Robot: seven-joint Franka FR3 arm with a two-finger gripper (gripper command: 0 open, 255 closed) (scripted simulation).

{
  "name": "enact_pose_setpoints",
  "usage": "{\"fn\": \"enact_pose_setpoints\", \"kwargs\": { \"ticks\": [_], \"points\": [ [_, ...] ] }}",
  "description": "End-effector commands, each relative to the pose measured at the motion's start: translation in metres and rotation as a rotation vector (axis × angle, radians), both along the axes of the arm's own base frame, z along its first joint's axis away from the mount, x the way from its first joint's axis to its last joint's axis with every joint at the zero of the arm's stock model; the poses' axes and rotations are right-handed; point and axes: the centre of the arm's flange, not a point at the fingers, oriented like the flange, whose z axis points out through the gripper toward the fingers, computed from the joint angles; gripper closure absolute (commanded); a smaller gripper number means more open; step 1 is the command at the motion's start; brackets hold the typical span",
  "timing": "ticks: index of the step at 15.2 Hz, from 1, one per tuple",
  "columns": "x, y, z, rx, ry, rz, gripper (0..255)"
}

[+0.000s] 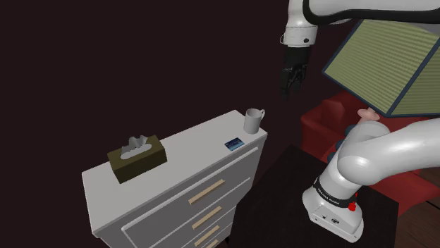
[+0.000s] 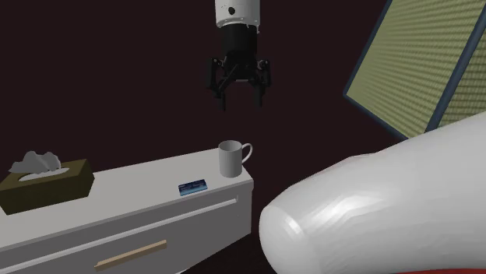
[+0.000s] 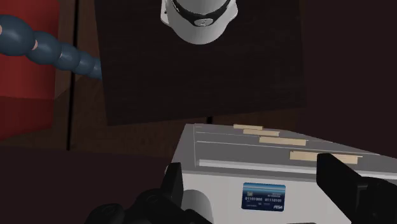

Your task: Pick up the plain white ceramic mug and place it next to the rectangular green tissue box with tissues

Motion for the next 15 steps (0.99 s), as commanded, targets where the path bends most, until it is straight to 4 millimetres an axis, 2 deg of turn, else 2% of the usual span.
{"fn": "enact_pose_setpoints", "kwargs": {
  "ticks": [1, 15],
  "points": [
    [0.000, 0.000, 0.000, 0.000, 0.000, 0.000, 0],
    [0.120, 0.001, -0.138, -0.080, -0.015, 0.084, 0]
  ]
}}
